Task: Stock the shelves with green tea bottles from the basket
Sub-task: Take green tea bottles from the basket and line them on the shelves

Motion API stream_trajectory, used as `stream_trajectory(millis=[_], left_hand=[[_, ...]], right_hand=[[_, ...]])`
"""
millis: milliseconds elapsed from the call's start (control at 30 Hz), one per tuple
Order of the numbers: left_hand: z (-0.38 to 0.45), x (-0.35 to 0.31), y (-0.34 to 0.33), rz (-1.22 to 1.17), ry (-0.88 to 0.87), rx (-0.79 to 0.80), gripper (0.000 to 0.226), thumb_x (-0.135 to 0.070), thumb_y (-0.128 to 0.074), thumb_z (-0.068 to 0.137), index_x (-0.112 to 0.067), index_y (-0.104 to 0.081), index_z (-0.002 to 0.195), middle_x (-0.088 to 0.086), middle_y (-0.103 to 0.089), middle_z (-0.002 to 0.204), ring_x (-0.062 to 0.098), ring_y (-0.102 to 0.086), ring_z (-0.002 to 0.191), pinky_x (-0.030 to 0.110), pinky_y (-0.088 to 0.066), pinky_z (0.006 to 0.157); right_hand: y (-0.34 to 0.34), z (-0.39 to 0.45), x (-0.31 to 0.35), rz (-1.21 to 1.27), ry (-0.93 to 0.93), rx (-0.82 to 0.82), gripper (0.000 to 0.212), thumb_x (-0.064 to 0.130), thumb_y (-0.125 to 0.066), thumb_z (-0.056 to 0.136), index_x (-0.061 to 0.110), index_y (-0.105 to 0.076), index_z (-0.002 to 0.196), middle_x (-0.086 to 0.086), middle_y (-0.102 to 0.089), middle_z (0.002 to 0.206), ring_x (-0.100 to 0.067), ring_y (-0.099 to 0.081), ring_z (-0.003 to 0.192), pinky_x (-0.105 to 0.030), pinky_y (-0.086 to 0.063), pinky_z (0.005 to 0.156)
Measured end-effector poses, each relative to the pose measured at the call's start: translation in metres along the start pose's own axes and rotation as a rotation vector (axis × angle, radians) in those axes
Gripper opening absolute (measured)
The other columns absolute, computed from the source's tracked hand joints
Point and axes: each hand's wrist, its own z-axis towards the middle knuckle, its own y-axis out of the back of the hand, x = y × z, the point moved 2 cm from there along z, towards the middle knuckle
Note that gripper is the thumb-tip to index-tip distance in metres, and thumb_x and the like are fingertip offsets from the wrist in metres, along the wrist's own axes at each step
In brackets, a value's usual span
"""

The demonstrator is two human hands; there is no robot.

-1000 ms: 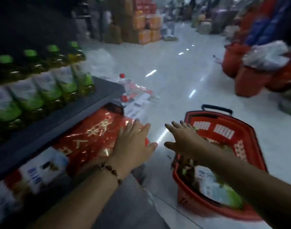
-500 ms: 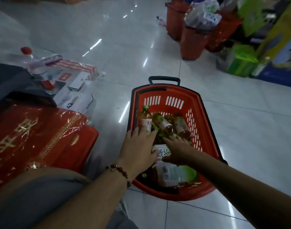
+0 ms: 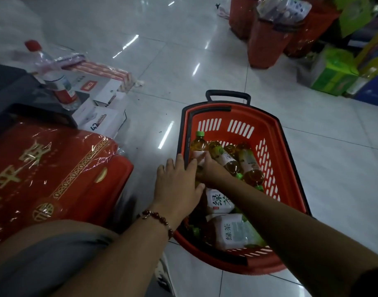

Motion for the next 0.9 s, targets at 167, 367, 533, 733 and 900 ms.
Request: stream_trajectory(millis=[167, 367, 533, 733, 900], left_hand=[[0.004, 0.011, -0.002, -0.023, 0.021, -0.001, 0.069, -0.053, -0.048, 0.098, -0.028, -0.020, 0.155, 0.009, -0.020, 0.162, 0.030, -0.020, 0.148, 0.048, -0.022, 0.120], [0.007, 0.013, 0.000, -0.087, 0.016, -0.019, 0.067, -0.052, -0.048, 0.098, -0.028, -0.022, 0.155, 0.007, -0.026, 0.159, 0.028, -0.026, 0.146, 0.048, -0.027, 0.119], [0.003, 0.018, 0.011, -0.274, 0.057, -0.089, 0.062, -0.051, -0.050, 0.097, -0.028, -0.031, 0.151, 0.001, -0.044, 0.146, 0.021, -0.044, 0.133, 0.041, -0.041, 0.109], [-0.013, 0.023, 0.034, -0.810, 0.165, -0.077, 0.066, -0.059, -0.049, 0.095, -0.033, -0.030, 0.153, -0.003, -0.044, 0.150, 0.019, -0.043, 0.136, 0.039, -0.039, 0.105], [-0.037, 0.029, 0.056, -1.429, 0.194, 0.007, 0.078, -0.081, -0.065, 0.065, -0.034, -0.061, 0.128, -0.003, -0.070, 0.120, 0.022, -0.064, 0.116, 0.049, -0.047, 0.103]], right_hand=[[-0.020, 0.033, 0.007, 0.293, -0.148, -0.211, 0.096, 0.030, -0.069, 0.090, 0.008, -0.001, 0.155, -0.018, -0.053, 0.135, -0.030, -0.059, 0.118, -0.042, -0.053, 0.094], [-0.022, 0.041, -0.008, 0.447, -0.114, -0.323, 0.051, 0.032, -0.076, 0.082, 0.012, -0.050, 0.121, -0.002, -0.062, 0.110, -0.017, -0.063, 0.095, -0.025, -0.051, 0.066], [0.009, -0.005, -0.007, 0.623, 0.115, -0.271, 0.034, 0.018, -0.073, 0.087, 0.019, -0.052, 0.115, 0.010, -0.060, 0.097, -0.010, -0.065, 0.090, -0.015, -0.049, 0.061], [0.058, -0.086, 0.008, 1.010, 0.173, 0.046, 0.047, 0.019, -0.064, 0.091, 0.016, -0.041, 0.133, -0.013, -0.061, 0.121, -0.031, -0.069, 0.100, -0.037, -0.059, 0.073], [0.063, -0.153, 0.044, 1.140, 0.181, 0.349, 0.043, 0.033, -0.048, 0.089, 0.010, -0.055, 0.124, -0.012, -0.073, 0.099, -0.022, -0.074, 0.082, -0.033, -0.060, 0.066]])
